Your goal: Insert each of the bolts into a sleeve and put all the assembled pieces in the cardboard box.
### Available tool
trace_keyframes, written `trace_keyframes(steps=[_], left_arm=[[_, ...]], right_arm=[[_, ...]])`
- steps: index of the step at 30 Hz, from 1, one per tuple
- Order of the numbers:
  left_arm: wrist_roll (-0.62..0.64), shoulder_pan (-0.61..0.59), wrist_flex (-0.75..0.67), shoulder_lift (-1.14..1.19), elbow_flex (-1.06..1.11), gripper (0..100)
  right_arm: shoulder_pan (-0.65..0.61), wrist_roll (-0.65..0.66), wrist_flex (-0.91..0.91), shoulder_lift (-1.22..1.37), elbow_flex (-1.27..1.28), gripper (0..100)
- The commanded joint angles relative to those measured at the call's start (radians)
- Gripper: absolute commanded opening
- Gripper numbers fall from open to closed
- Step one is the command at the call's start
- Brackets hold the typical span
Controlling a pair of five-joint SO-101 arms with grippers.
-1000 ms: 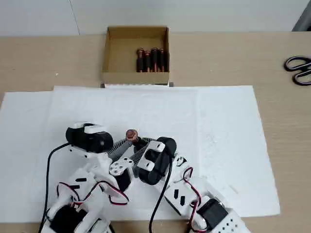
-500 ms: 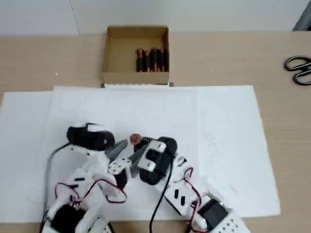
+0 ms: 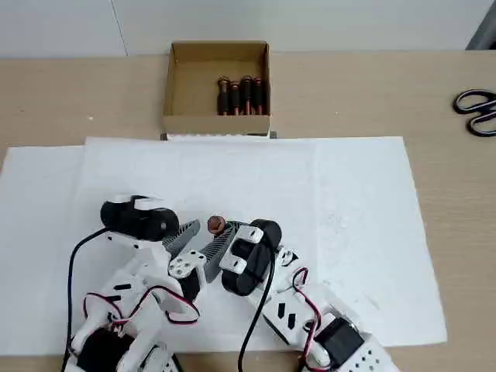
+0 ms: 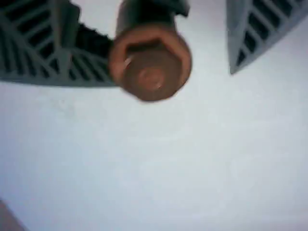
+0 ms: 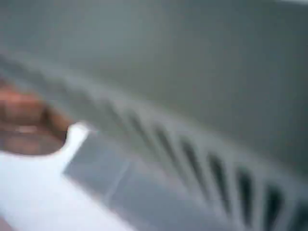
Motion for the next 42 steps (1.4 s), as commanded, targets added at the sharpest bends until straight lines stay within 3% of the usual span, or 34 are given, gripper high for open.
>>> trace_keyframes(steps=[1,6,12,19,23,27,34,42], left_arm=[[-0.006,-0.046,-0.005,-0.008,-0.084,17],[-0.029,-0.192,-0.083,-0.008,-0.147,0],[-0.123,-0.379,-0.121,-0.008,-0.127,1],[-0.334,-0.577,-0.187,-0.009,0.15,1],[-0.377,-0.577,-0.273,-0.009,0.268,1],[-0.37,-0.523,-0.293,-0.009,0.326,1],[-0.362,-0.491,-0.276,-0.008,0.346,1],[-0.364,-0.493,-0.236,-0.009,0.346,1]], right_arm=[[0.001,-0.012,-0.002,-0.013,0.014,0.2],[0.002,-0.012,0.004,-0.013,0.014,0.2],[0.002,-0.012,0.005,-0.012,0.014,0.2],[0.067,-0.012,0.005,-0.013,0.014,0.2],[0.18,-0.02,0.005,-0.013,0.012,0.2],[0.263,-0.11,0.015,-0.013,-0.005,0.2],[0.361,-0.235,0.185,-0.013,-0.054,0.2],[0.38,-0.245,0.223,-0.004,-0.126,0.2]])
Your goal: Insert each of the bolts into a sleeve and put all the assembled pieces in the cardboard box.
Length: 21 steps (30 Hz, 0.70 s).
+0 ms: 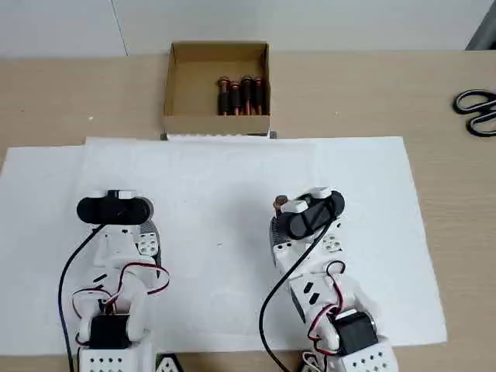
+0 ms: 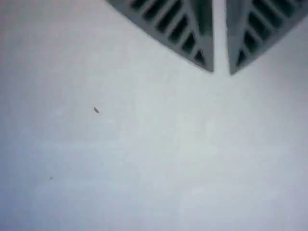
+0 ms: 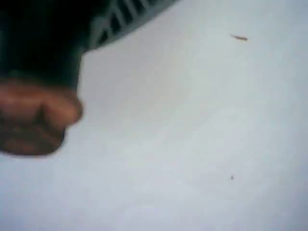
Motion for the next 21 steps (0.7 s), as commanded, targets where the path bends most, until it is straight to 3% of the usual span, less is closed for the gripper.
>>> trace_keyframes(steps=[1,9,21], left_arm=[[-0.002,0.005,0.002,-0.011,-0.004,1],[0.005,-0.003,0.006,-0.011,-0.004,1],[0.003,0.003,0.003,-0.011,-0.004,1]], right_arm=[[0.01,-0.014,0.004,-0.002,-0.106,0.2],[0.01,-0.014,0.194,0.127,-0.361,0.2],[0.012,-0.015,0.039,0.759,-0.807,0.2]])
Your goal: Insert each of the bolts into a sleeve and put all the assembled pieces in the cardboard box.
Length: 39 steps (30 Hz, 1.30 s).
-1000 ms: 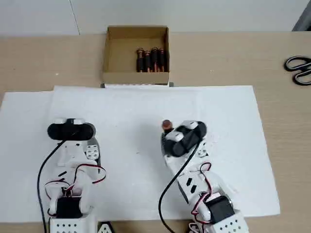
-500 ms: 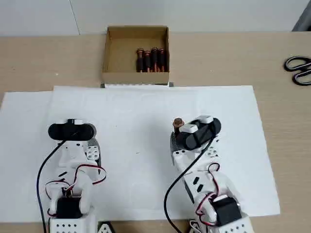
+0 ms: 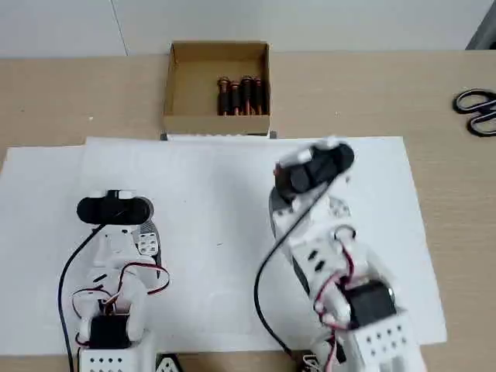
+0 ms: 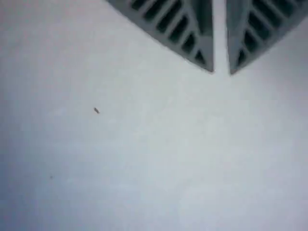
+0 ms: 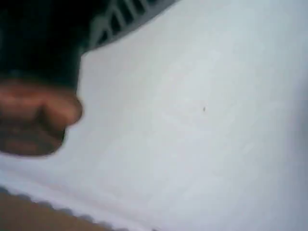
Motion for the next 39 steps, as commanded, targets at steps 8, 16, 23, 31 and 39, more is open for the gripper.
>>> trace_keyframes(steps=[8,16,23,31,39], left_arm=[[0.003,0.003,0.002,-0.011,-0.004,1],[0.003,0.003,0.002,-0.011,-0.004,1],[0.003,0.003,0.002,-0.011,-0.004,1],[0.003,0.003,0.002,-0.011,-0.004,1],[0.003,0.003,0.002,-0.011,-0.004,1]], right_arm=[[0.013,-0.011,-0.122,0.568,-0.5,0.2],[0.096,-0.012,-0.119,1.013,-0.968,0.2],[0.139,-0.012,-0.122,1.405,-1.352,0.2],[0.107,-0.012,-0.217,1.782,-1.708,0.2],[0.102,-0.009,-0.283,2.124,-1.993,0.2]])
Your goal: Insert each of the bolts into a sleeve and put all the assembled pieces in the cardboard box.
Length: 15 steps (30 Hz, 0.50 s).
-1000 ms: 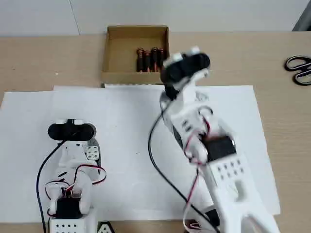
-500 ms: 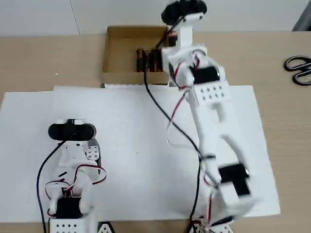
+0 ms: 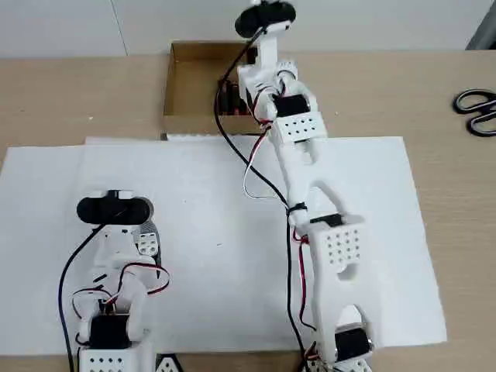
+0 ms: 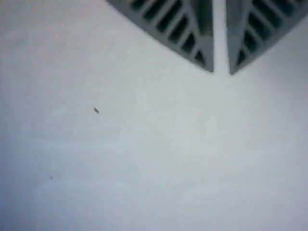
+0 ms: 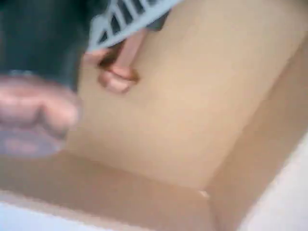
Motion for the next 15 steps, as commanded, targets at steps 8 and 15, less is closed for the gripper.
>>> trace_keyframes(steps=[8,15], left_arm=[[0.003,0.003,0.002,-0.011,-0.004,1],[0.003,0.003,0.002,-0.011,-0.004,1]], right_arm=[[-0.004,-0.005,-0.033,0.246,-0.367,0.4],[-0.013,-0.003,0.047,0.266,-0.397,0.5]])
